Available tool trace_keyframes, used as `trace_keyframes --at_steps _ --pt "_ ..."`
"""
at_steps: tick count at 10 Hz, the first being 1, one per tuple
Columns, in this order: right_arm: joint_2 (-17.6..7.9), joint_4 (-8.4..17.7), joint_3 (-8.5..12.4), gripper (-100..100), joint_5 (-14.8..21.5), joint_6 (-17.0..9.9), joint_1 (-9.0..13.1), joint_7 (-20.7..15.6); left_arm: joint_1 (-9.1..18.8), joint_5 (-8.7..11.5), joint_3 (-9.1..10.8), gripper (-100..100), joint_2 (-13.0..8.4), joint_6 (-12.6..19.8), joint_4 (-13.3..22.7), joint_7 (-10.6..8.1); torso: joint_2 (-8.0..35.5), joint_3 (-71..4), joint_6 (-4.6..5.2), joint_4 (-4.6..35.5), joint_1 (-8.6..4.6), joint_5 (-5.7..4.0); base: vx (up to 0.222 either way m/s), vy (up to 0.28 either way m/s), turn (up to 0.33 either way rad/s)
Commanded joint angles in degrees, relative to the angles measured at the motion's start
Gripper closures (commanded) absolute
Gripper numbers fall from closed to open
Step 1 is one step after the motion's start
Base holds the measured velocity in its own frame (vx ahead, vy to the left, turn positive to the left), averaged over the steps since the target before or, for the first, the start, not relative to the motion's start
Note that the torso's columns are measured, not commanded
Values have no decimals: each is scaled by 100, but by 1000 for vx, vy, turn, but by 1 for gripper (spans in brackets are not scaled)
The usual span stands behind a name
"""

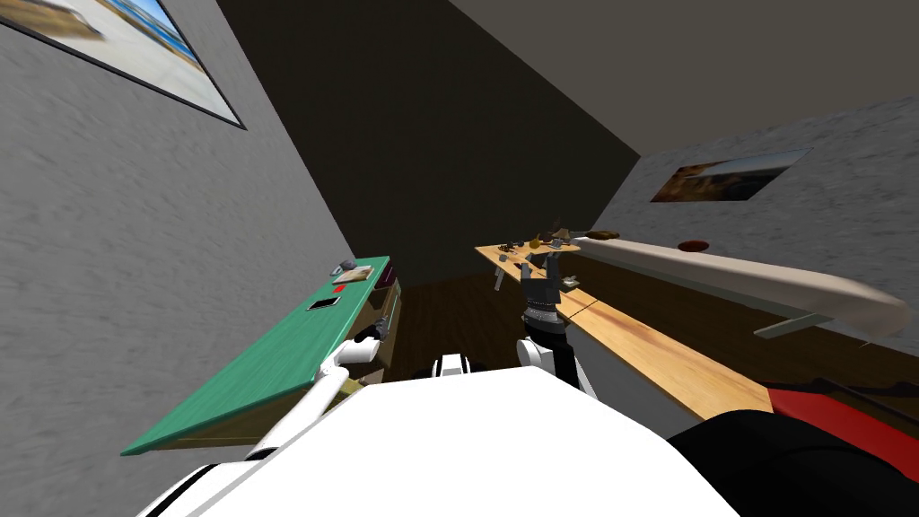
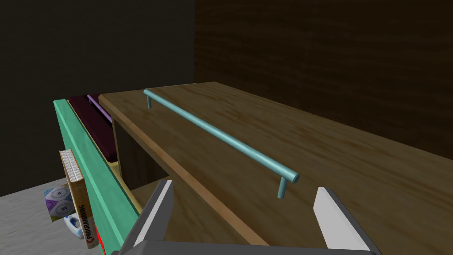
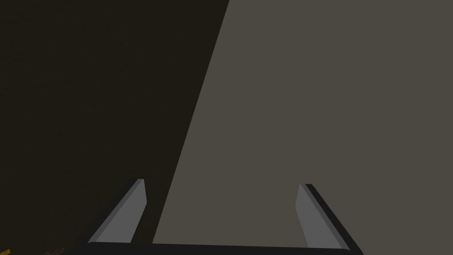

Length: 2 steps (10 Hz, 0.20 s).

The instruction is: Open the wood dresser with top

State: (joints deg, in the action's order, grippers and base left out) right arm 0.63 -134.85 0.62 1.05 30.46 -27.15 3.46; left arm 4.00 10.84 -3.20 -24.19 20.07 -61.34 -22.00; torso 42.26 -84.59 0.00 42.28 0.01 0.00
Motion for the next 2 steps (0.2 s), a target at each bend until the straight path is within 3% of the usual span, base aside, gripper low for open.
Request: trace_keyframes --at_steps 1,2 --pt "0 0 0 0 0 0 0 0 0 0 0 0 0 0 0 0 3 2 0 1 -1 0 0 0 0" --pt "0 0 0 0 0 0 0 0 0 0 0 0 0 0 0 0 4 3 0 1 -2 -1 0 0 0"
